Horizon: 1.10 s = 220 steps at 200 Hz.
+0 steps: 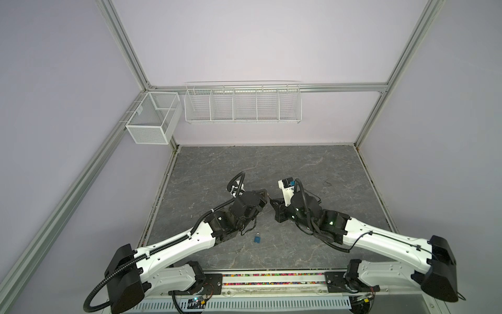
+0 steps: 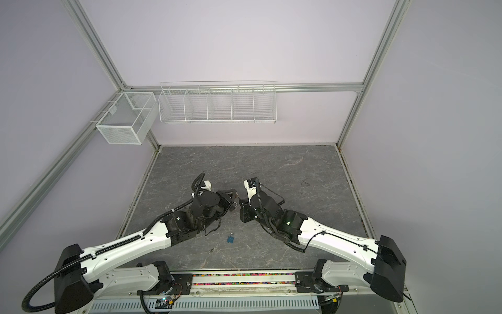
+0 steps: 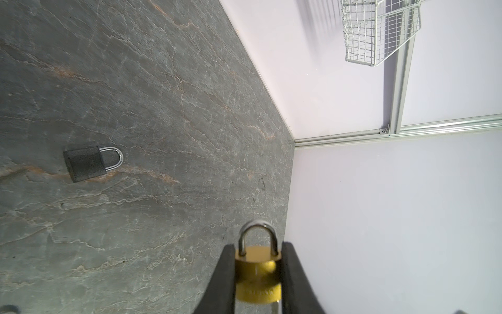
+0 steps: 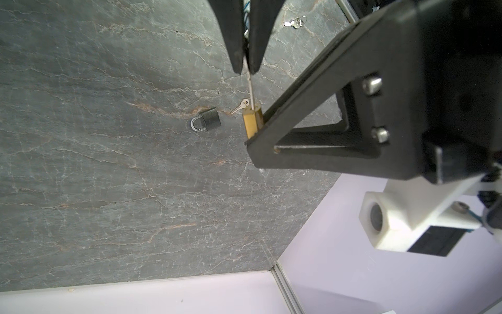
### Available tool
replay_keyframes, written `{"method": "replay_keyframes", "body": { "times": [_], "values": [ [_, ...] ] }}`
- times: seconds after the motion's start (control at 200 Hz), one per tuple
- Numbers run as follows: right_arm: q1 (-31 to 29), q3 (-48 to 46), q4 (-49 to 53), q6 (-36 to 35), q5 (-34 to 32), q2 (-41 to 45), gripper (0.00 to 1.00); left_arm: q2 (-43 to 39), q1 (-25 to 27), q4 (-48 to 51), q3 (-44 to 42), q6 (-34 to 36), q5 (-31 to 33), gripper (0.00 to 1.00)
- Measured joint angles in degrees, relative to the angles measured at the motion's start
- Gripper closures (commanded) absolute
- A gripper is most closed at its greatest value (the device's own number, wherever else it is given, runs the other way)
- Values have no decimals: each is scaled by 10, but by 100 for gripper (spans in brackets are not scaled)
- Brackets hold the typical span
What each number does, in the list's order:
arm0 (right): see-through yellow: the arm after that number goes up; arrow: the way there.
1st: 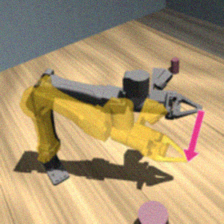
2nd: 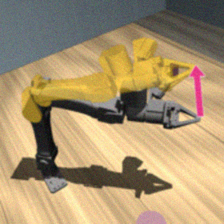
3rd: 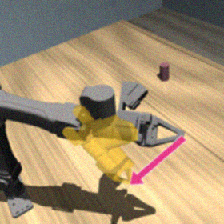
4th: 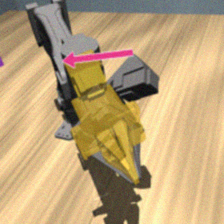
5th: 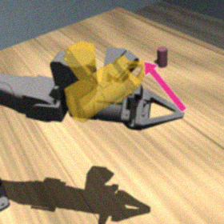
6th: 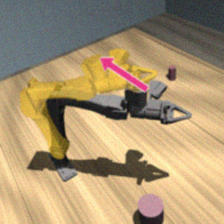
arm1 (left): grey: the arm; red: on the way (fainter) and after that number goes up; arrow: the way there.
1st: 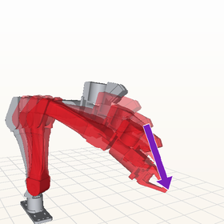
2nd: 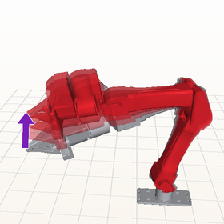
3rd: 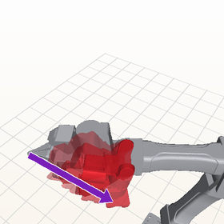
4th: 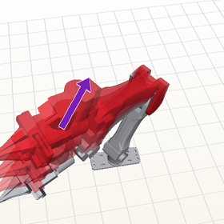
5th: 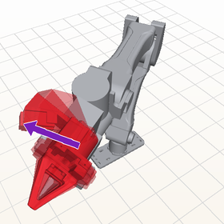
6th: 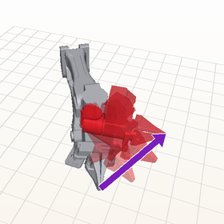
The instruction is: Unlock with the key
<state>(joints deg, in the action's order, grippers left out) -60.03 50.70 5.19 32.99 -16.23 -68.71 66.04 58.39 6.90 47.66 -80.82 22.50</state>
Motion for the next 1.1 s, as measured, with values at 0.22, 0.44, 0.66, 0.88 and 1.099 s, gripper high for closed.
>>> {"method": "replay_keyframes", "body": {
  "times": [0.22, 0.44, 0.66, 0.88, 1.099],
  "values": [
    [0, 0, -1, 0, 0, -5, 93, 0, 0, -7, 0, -2, -1, 100],
    [0, 3, 2, 0, -5, -5, 93, 0, 0, -11, 0, -4, -4, 100],
    [0, 8, 10, -1, -9, -5, 93, 0, 0, -15, 0, -6, -10, 100],
    [-2, 31, 30, -22, -24, -21, 93, 0, -3, -14, 1, -14, -18, 100],
    [-2, 55, 52, -43, -25, -40, 94, 0, -6, -3, 5, -14, -20, 100]
  ]
}}
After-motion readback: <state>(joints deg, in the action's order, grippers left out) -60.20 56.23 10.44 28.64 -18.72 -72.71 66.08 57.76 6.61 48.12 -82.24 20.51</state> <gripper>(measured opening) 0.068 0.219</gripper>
